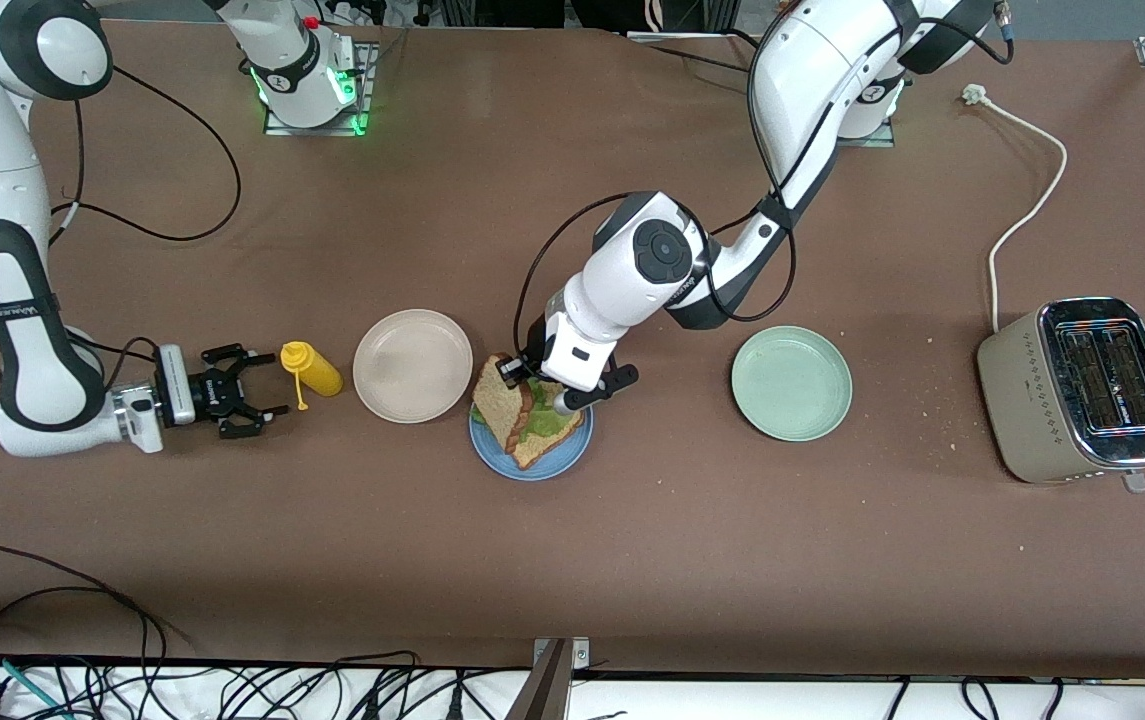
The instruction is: Make sandwich in blue plate with both arms
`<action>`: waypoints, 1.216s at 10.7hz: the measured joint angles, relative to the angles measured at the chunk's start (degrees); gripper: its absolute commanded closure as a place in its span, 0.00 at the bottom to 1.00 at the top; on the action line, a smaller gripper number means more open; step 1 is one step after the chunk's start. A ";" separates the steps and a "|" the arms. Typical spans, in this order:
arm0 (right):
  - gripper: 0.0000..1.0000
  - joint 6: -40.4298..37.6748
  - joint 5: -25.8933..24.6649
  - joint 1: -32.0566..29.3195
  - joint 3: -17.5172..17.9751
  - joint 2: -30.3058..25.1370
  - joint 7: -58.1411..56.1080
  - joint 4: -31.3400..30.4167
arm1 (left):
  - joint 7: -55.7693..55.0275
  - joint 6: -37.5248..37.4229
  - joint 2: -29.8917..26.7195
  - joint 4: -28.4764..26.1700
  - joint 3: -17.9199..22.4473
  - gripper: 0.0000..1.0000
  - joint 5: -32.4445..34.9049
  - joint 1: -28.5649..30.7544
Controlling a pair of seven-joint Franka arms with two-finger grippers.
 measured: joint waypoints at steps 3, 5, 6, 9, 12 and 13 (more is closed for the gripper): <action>0.00 -3.97 -5.75 0.28 0.14 -1.57 6.68 6.09 | 0.29 0.01 1.05 0.11 0.64 1.00 0.00 0.01; 0.00 -6.19 -8.10 1.39 0.39 -2.41 12.79 9.94 | 0.30 0.02 1.33 0.13 0.75 1.00 0.00 0.01; 0.00 -6.42 -9.63 2.33 0.48 -3.49 15.86 10.99 | 0.30 0.01 1.36 0.13 0.82 0.97 0.00 0.04; 0.00 -6.78 -14.53 5.03 0.57 -8.93 27.43 11.64 | 0.30 -0.39 1.65 -0.15 1.78 0.78 0.00 0.12; 0.00 -7.22 -17.14 6.99 0.59 -14.58 39.18 10.07 | 0.30 -0.43 2.02 -0.26 2.59 0.51 0.00 0.15; 0.00 -7.17 -18.20 7.83 0.62 -16.33 43.07 9.24 | 0.30 -0.43 2.02 -0.26 2.81 0.44 0.00 0.15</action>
